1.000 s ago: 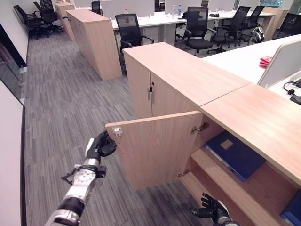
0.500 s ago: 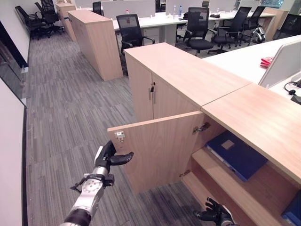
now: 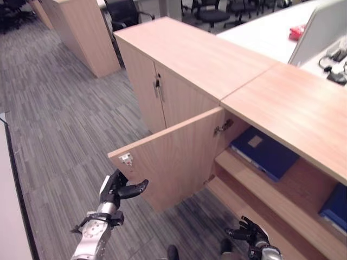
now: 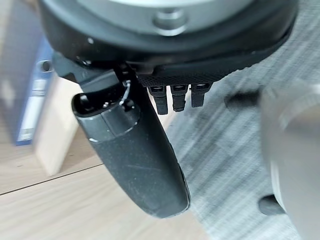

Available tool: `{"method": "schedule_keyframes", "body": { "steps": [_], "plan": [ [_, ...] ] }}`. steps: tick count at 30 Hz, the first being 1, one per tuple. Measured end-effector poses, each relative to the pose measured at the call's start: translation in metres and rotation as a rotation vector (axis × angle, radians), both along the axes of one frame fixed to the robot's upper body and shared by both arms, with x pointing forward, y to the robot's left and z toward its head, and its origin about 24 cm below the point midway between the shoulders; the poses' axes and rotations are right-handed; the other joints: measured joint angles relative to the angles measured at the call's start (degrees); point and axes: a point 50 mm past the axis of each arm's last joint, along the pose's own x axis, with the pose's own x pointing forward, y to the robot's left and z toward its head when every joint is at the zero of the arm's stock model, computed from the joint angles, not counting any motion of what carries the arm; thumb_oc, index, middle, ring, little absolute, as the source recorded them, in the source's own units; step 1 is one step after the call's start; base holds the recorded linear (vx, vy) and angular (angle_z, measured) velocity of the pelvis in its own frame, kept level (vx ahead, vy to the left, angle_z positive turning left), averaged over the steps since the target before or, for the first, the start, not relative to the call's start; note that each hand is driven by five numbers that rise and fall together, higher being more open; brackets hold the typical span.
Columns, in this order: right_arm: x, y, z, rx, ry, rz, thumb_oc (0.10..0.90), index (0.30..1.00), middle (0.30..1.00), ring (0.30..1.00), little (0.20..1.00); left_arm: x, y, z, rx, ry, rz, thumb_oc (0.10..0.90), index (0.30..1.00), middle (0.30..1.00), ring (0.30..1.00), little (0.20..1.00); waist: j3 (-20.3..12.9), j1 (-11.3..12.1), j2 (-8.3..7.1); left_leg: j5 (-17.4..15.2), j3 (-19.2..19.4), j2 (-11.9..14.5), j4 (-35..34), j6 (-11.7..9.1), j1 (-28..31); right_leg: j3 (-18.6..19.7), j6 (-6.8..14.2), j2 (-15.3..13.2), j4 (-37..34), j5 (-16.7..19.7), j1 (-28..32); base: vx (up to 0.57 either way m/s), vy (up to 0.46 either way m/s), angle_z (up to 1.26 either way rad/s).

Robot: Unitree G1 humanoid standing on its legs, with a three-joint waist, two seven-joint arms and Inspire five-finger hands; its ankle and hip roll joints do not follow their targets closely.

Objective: Put the empty folder in the office cabinet

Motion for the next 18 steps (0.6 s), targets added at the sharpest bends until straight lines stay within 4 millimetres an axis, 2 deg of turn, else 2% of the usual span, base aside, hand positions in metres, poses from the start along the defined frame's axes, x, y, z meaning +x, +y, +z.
{"method": "schedule_keyframes", "body": {
  "steps": [1, 2, 4, 5, 6, 7, 8, 9, 10, 11, 13, 14, 15, 16, 17, 18],
  "plan": [
    [0.000, 0.004, -0.001, 0.005, 0.003, 0.018, 0.800, 0.900, 0.900, 0.900, 0.900, -0.003, 0.002, -0.001, 0.012, 0.018, -0.019, 0.800, 0.900, 0.900, 0.900, 0.900, 0.1, 2.2, 0.38, 0.3, 2.0, 1.8, -0.3, -0.5, 1.0, -3.5, -0.4, -1.9, 6.4, -1.4, 0.3, -0.24, -0.107, -0.84],
    [0.002, 0.008, 0.000, 0.020, -0.006, 0.025, 0.800, 0.900, 0.900, 0.900, 0.900, -0.013, 0.008, -0.006, 0.022, 0.059, -0.009, 0.800, 0.900, 0.900, 0.900, 0.900, 0.1, 3.5, 0.35, 0.4, 4.0, 3.3, 0.0, -0.5, 1.8, -3.5, 0.3, -3.0, 8.4, -2.3, 2.5, -0.24, -0.133, -0.98],
    [0.015, 0.011, 0.007, 0.022, -0.065, 0.035, 0.800, 0.900, 0.900, 0.900, 0.900, -0.030, 0.020, -0.015, 0.030, 0.129, 0.040, 0.800, 0.900, 0.900, 0.900, 0.900, -0.3, 5.6, -0.16, 1.1, 7.2, 6.2, 0.7, -2.0, 2.2, -3.2, 1.1, -5.5, 7.9, -2.3, 6.7, -0.19, -0.154, -0.94],
    [0.021, 0.012, 0.009, 0.023, -0.079, 0.038, 0.800, 0.900, 0.900, 0.900, 0.900, -0.038, 0.029, -0.016, 0.049, 0.151, 0.059, 0.800, 0.900, 0.900, 0.900, 0.900, -0.7, 6.8, -1.17, 1.2, 8.0, 6.5, 1.5, -3.4, 1.6, -2.9, 1.2, -5.3, 2.9, 1.6, 7.8, -0.27, -0.226, -0.78],
    [0.026, 0.009, 0.012, 0.010, -0.093, 0.039, 0.800, 0.900, 0.900, 0.900, 0.900, -0.042, 0.030, -0.021, 0.043, 0.180, 0.075, 0.800, 0.900, 0.900, 0.900, 0.900, -0.5, 6.6, -1.54, 1.4, 7.9, 7.7, 2.7, -3.3, 0.5, -3.9, 0.5, -3.3, -0.3, -0.8, 9.2, -0.26, -0.217, -0.84],
    [0.032, 0.000, 0.016, -0.025, -0.099, 0.048, 0.800, 0.900, 0.900, 0.900, 0.900, -0.053, 0.025, -0.034, 0.013, 0.232, 0.096, 0.800, 0.900, 0.900, 0.900, 0.900, -1.4, 6.9, -0.09, 1.4, 8.0, 9.8, 4.5, -3.2, -0.7, -6.0, -0.4, -1.1, -4.1, -2.3, 9.0, -0.33, -0.334, -0.82],
    [0.038, -0.003, 0.019, -0.048, -0.109, 0.066, 0.800, 0.900, 0.900, 0.900, 0.900, -0.064, 0.023, -0.042, 0.000, 0.268, 0.104, 0.800, 0.900, 0.900, 0.900, 0.900, -1.9, 7.0, 0.58, 2.1, 10.2, 11.2, 5.1, -4.4, -1.3, -6.5, -0.5, -0.2, -5.1, -2.3, 8.0, -0.21, -0.279, -1.01],
    [0.043, -0.008, 0.023, -0.066, -0.124, 0.065, 0.800, 0.900, 0.900, 0.900, 0.900, -0.068, 0.017, -0.047, 0.009, 0.300, 0.068, 0.800, 0.900, 0.900, 0.900, 0.900, -2.0, 6.7, 0.15, 1.2, 11.3, 11.4, 5.9, -4.5, -1.9, -4.8, -0.8, 0.3, -7.5, -2.5, 7.9, -0.14, -0.207, -0.76],
    [0.042, -0.015, 0.024, -0.086, -0.121, 0.063, 0.800, 0.900, 0.900, 0.900, 0.900, -0.070, 0.011, -0.052, -0.004, 0.323, 0.053, 0.800, 0.900, 0.900, 0.900, 0.900, -2.4, 6.2, 0.35, 0.7, 10.0, 10.3, 4.2, -4.8, -1.4, -5.0, -0.8, 0.7, -8.2, -2.3, 7.1, -0.16, -0.249, -0.77],
    [0.040, -0.021, 0.025, -0.108, -0.112, 0.055, 0.800, 0.900, 0.900, 0.900, 0.900, -0.078, 0.000, -0.060, -0.020, 0.359, 0.026, 0.800, 0.900, 0.900, 0.900, 0.900, -3.4, 5.4, 0.45, 1.9, 11.7, 10.9, 1.8, -7.4, -0.2, -3.6, -1.7, 2.4, -8.9, -2.0, 5.1, -0.15, -0.346, -0.82],
    [0.034, -0.020, 0.021, -0.112, -0.088, 0.063, 0.800, 0.900, 0.900, 0.900, 0.900, -0.079, -0.017, -0.066, -0.033, 0.387, -0.061, 0.800, 0.900, 0.900, 0.900, 0.900, -4.7, 4.6, -0.04, 1.3, 14.6, 13.0, 1.6, -8.3, 0.2, -3.4, -1.8, 3.4, -11.4, -1.1, 4.2, -0.14, -0.339, -0.89],
    [0.031, -0.019, 0.020, -0.110, -0.081, 0.065, 0.800, 0.900, 0.900, 0.900, 0.900, -0.079, -0.025, -0.068, -0.046, 0.394, -0.077, 0.800, 0.900, 0.900, 0.900, 0.900, -5.2, 4.1, -0.12, 1.6, 15.8, 14.1, 1.3, -9.1, 0.6, -3.7, -2.2, 3.8, -9.1, -1.8, 3.6, -0.06, -0.149, -0.66],
    [0.027, -0.012, 0.016, -0.089, -0.067, 0.063, 0.800, 0.900, 0.900, 0.900, 0.900, -0.079, -0.027, -0.067, -0.045, 0.391, -0.089, 0.800, 0.900, 0.900, 0.900, 0.900, -5.1, 3.4, -0.73, 2.2, 16.9, 14.3, 1.3, -9.4, 1.3, -3.5, -2.1, 3.2, -4.8, -4.1, 2.6, -0.10, -0.202, -0.65],
    [0.014, 0.002, 0.007, -0.051, -0.029, 0.073, 0.800, 0.900, 0.900, 0.900, 0.900, -0.078, -0.029, -0.067, -0.027, 0.400, -0.139, 0.800, 0.900, 0.900, 0.900, 0.900, -6.4, 2.4, -3.19, 3.0, 18.8, 14.1, 1.4, -9.6, 2.1, -3.4, -2.2, 2.3, 0.6, -7.1, 2.2, -0.13, -0.244, -0.50],
    [0.010, 0.006, 0.004, -0.041, -0.015, 0.079, 0.800, 0.900, 0.900, 0.900, 0.900, -0.076, -0.037, -0.069, -0.042, 0.400, -0.153, 0.800, 0.900, 0.900, 0.900, 0.900, -6.5, 1.6, -2.95, 3.4, 18.8, 14.5, 1.2, -9.9, 3.1, -3.2, -3.0, 2.9, 0.2, -7.4, 2.4, -0.13, -0.241, -0.50],
    [0.003, 0.005, 0.001, -0.044, 0.001, 0.078, 0.800, 0.900, 0.900, 0.900, 0.900, -0.074, -0.052, -0.072, -0.074, 0.396, -0.184, 0.800, 0.900, 0.900, 0.900, 0.900, -6.9, 0.7, -1.32, 3.8, 18.1, 15.2, 0.8, -9.1, 3.8, -3.1, -3.1, 5.2, -1.7, -6.2, 3.0, -0.14, -0.249, -0.36]
  ]
}}
